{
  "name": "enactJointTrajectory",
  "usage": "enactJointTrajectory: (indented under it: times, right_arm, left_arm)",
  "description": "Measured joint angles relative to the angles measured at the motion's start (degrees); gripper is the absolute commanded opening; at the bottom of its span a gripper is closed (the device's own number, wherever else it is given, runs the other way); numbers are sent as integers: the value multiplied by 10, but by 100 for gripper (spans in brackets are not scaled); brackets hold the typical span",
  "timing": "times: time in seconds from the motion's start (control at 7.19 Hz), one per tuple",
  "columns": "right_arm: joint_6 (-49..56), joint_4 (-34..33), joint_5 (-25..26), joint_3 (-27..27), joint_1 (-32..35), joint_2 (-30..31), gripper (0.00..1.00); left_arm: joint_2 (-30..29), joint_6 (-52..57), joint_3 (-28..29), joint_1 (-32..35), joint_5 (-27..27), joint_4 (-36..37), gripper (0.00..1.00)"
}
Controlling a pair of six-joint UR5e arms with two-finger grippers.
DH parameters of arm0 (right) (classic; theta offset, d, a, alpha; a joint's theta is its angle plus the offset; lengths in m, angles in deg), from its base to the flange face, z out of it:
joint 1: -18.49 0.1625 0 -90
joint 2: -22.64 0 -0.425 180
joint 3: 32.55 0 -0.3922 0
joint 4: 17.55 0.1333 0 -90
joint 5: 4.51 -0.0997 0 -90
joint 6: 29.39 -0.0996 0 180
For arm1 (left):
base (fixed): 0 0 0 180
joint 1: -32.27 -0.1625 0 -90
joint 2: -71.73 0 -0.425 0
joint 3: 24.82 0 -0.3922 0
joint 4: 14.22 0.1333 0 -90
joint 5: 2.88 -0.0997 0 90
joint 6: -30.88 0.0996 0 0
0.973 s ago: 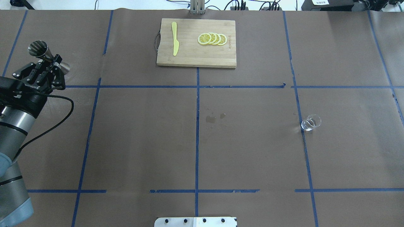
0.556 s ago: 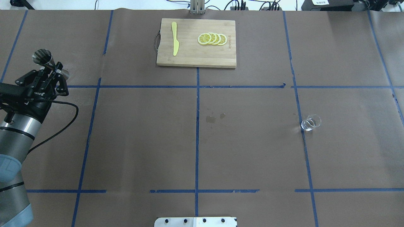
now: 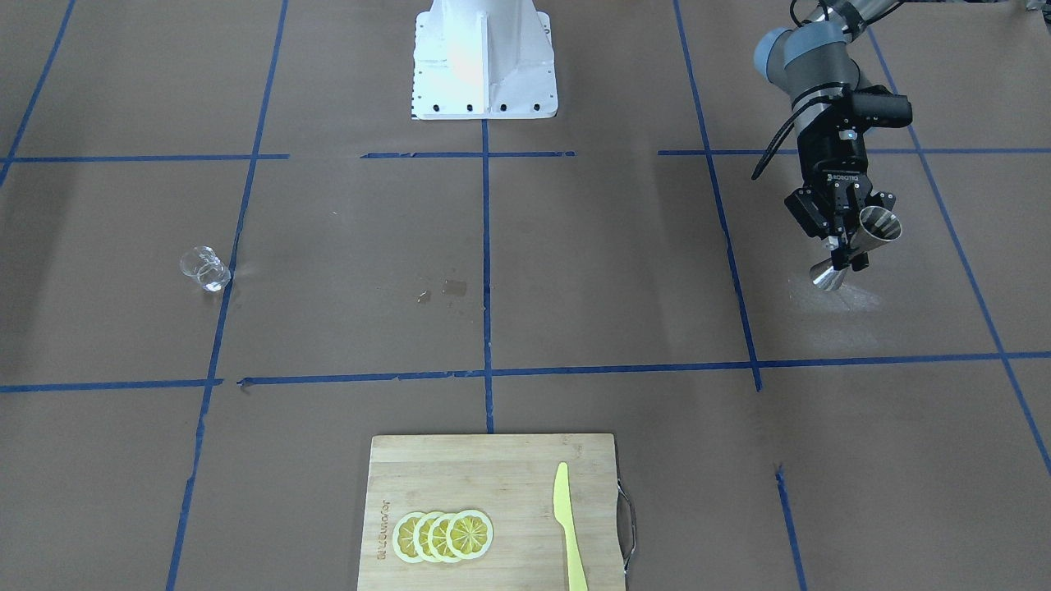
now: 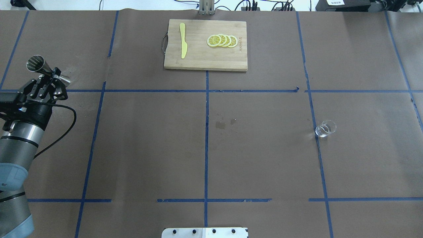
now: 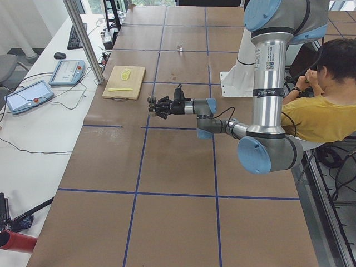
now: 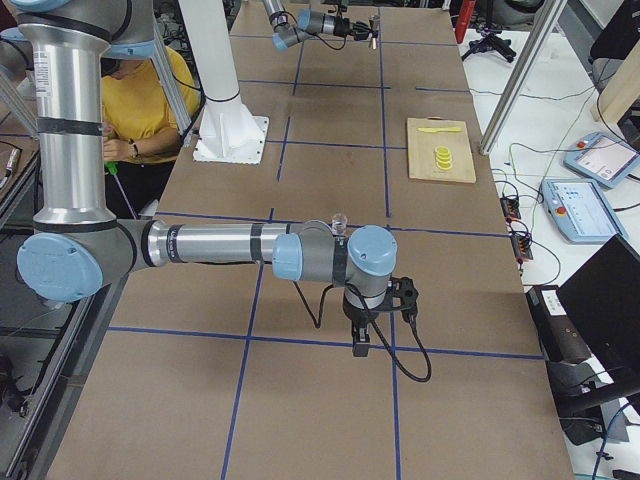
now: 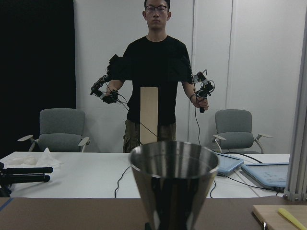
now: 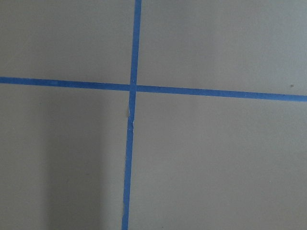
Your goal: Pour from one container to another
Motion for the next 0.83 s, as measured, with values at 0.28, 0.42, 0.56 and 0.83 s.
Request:
enactJointTrajectory:
  times: [0.28,0.42,0.56,0.83]
  right_arm:
    - [0,0,0,0,0,0,100]
    - [0,0,0,0,0,0,100]
    - [0,0,0,0,0,0,100]
    - [0,0,0,0,0,0,100]
  left_arm:
    - [0,-19,12,-4,-18,1,0]
    - [-1,-22,16,-12,-20,7,0]
    - [-1,-22,20,-29,-20,16,0]
    - [0,-22,33,-61,-19,23,0]
